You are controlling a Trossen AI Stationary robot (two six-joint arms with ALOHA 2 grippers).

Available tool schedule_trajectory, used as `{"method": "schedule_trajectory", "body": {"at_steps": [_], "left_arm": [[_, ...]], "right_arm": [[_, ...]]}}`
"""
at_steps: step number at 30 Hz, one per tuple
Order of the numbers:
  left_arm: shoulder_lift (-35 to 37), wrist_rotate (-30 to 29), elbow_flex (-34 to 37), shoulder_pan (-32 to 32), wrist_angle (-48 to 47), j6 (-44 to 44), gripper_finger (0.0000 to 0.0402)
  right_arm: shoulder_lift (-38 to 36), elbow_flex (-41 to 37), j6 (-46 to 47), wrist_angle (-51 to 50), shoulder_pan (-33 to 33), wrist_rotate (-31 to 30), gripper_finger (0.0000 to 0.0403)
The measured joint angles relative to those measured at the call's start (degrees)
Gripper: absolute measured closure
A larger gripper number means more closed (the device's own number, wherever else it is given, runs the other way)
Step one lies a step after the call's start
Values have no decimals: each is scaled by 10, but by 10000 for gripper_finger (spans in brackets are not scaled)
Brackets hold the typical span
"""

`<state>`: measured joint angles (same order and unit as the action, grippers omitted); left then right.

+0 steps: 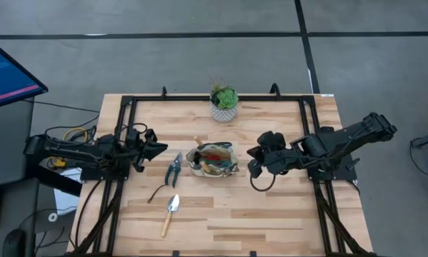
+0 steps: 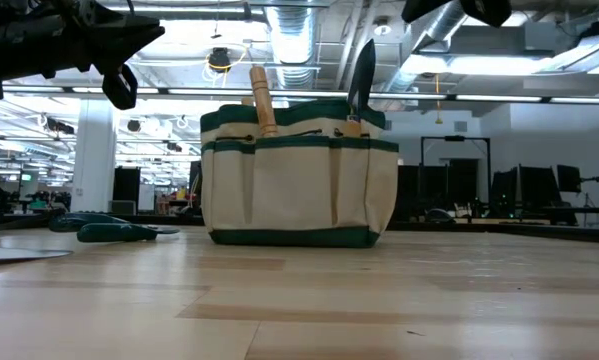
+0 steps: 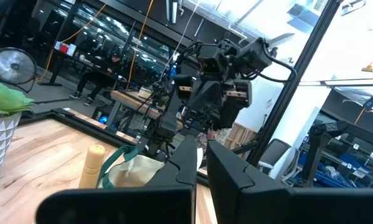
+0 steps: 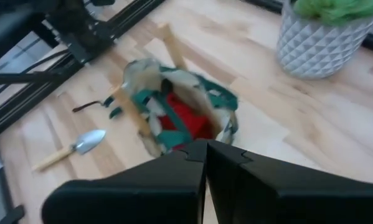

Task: Pick & Place Garden tools in Gardening bag
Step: Put the trowel into the gardening bag

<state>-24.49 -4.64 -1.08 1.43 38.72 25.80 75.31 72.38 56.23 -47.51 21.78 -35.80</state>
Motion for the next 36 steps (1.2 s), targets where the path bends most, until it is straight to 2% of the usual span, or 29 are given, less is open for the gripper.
{"method": "schedule_trajectory", "body": {"at_steps": [2,7,14,18,21,23,26,30,33,36], "left_arm": [[0,0,0,0,9,18,394],[0,-1,0,0,32,138,394],[0,-15,0,0,69,170,394],[0,-14,0,0,116,170,394],[3,-13,0,0,131,167,394],[2,-14,0,0,131,167,394],[-2,-13,0,0,134,167,394],[-5,-13,0,0,134,167,394],[-5,-13,0,0,134,166,394],[-5,-13,0,0,134,166,394]], "right_arm": [[0,0,10,0,10,13,403],[0,0,22,-1,44,29,403],[6,0,9,18,68,29,403],[43,0,-109,105,64,77,403],[86,1,-240,194,34,168,403],[124,10,-290,227,4,220,401],[174,45,-385,223,-41,287,385],[244,124,-530,216,-82,369,343],[302,198,-633,187,-88,391,312],[362,277,-676,151,-82,416,285]]}}
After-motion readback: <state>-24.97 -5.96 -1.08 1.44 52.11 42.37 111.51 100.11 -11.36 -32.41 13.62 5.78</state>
